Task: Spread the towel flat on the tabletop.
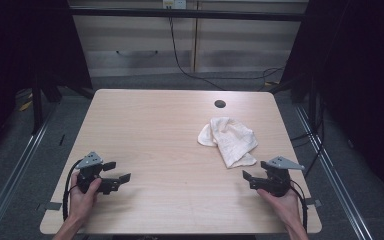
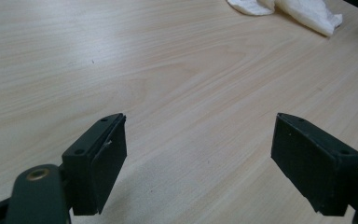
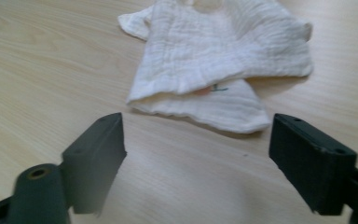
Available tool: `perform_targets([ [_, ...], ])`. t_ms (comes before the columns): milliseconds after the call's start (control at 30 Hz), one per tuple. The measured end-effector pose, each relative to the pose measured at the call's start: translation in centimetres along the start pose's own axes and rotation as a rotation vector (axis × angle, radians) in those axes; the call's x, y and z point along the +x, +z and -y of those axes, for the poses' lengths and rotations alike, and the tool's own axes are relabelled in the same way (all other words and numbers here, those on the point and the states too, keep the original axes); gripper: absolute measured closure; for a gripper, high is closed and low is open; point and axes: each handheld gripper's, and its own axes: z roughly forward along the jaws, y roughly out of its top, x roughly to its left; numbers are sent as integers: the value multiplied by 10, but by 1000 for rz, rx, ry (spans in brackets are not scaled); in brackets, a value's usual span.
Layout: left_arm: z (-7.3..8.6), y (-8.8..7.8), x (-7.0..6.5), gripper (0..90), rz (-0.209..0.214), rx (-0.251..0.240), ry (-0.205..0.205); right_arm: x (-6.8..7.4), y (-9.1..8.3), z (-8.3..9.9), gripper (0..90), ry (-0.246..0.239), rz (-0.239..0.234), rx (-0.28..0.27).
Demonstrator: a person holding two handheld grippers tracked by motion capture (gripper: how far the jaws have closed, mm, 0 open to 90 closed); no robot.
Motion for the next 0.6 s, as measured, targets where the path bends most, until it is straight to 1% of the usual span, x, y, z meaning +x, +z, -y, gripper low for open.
perform_targets([
  [33, 0, 0, -1, 179, -1, -1, -1, -1, -2, 0, 239, -5, 2, -19],
  [67, 0, 0, -1, 178, -1, -1, -1, -1, -2, 0, 239, -5, 2, -19],
  [100, 0, 1, -1, 178, 1, 1, -2, -6, -7, 0, 296, 17, -20, -73],
  [133, 0, 1, -1, 178, 1, 1, -2, -6, -7, 0, 296, 17, -20, -73],
  [167, 0, 1, 0, 178, 4, 5, -2, -9, -11, -1, 332, 25, -34, -83],
  [233, 0, 2, 0, 178, 2, 7, -3, -9, -12, -1, 347, 25, -41, -79],
  [267, 0, 3, 0, 179, 2, 5, -7, -9, -12, -1, 363, 17, -43, -72],
  [300, 0, 3, 0, 180, 2, 5, -7, -9, -12, -2, 380, 20, -53, -66],
  [333, 0, 3, 1, 180, 2, 4, -8, -9, -12, -2, 380, 20, -53, -66],
  [367, 0, 3, 1, 179, 0, 15, -5, -8, -12, -4, 405, 11, -58, -27],
  [400, 0, 3, 0, 179, -1, 17, -4, -8, -12, -6, 404, 1, -65, 7],
  [467, 1, 3, 0, 179, -3, 15, -8, -9, -12, -6, 411, 2, -70, 17],
  [500, 1, 2, 0, 179, 0, 13, -9, -8, -13, -7, 452, 27, -110, -5],
  [533, 1, 1, -1, 179, 2, 10, -7, -8, -13, -7, 452, 27, -110, -5],
  [567, 1, 1, 0, 179, 4, 9, -6, -7, -11, -11, 452, 32, -134, 20],
  [600, 1, 1, 0, 179, 6, 10, -5, -6, -10, -12, 462, 19, -134, 46],
])
